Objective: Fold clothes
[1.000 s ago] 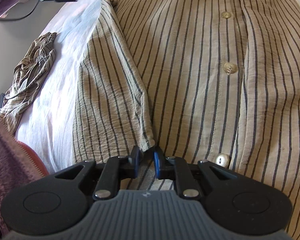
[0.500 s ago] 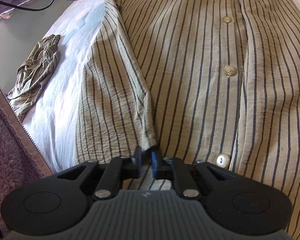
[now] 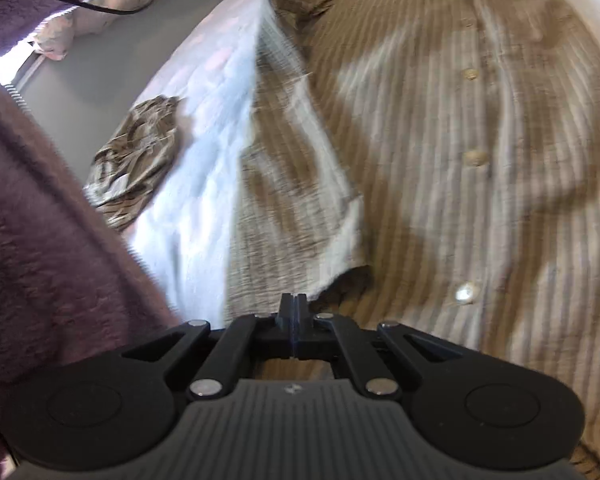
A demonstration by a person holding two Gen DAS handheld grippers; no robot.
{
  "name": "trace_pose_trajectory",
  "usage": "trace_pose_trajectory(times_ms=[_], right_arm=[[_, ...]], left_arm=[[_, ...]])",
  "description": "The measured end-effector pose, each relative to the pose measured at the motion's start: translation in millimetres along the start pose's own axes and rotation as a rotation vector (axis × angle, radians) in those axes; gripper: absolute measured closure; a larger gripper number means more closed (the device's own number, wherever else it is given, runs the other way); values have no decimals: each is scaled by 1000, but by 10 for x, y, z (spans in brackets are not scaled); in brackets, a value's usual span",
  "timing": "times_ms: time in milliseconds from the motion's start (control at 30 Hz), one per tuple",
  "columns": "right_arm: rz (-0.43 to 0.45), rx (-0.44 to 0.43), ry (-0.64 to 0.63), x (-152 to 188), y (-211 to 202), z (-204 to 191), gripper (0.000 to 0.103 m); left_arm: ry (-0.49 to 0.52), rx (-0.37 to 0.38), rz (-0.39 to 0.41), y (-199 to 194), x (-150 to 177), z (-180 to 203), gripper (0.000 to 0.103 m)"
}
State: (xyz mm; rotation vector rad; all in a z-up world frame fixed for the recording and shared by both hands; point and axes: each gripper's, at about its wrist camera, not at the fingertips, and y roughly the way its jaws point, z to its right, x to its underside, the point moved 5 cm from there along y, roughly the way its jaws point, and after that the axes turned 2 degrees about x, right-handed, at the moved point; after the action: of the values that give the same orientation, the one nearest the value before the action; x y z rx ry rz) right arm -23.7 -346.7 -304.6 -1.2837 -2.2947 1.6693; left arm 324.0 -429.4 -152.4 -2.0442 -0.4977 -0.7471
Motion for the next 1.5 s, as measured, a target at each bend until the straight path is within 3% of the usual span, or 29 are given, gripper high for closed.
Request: trace_pose_trajectory(times_ms=[33, 67, 133, 233, 400, 467, 533, 767, 1000, 1300, 1500], right_arm=[[11, 21, 9, -16, -14, 70, 78], [26, 34, 19, -48, -11, 124, 57], [48, 50, 31, -126, 24, 209, 52], [38, 35, 32, -220, 162, 213, 55], [-18, 41, 24, -283, 458, 167, 72], [-32, 37, 28, -259, 494, 160, 93], [-29, 22, 33, -244, 483, 129, 98], [-2, -63, 15, -138, 115, -63, 100], [12, -142, 25, 56, -240, -134, 100], [-18, -213, 160, 407, -304, 287, 100], [-22, -262, 231, 524, -325, 545, 100]], left_arm=[[4, 4, -4, 4, -15, -12, 103], [8, 7, -7, 8, -29, -24, 103], [10, 16, -9, 31, -44, -19, 103], [7, 27, -7, 41, -38, 3, 103], [7, 32, -5, 39, -6, 51, 103], [6, 30, -6, 32, 3, 62, 103], [5, 26, -10, 24, 9, 56, 103], [13, 4, -11, -77, 13, -108, 103], [115, -11, 9, -214, -146, -461, 103], [337, 26, 56, -112, -717, -975, 103], [414, 8, 99, 55, -1161, -1408, 103]])
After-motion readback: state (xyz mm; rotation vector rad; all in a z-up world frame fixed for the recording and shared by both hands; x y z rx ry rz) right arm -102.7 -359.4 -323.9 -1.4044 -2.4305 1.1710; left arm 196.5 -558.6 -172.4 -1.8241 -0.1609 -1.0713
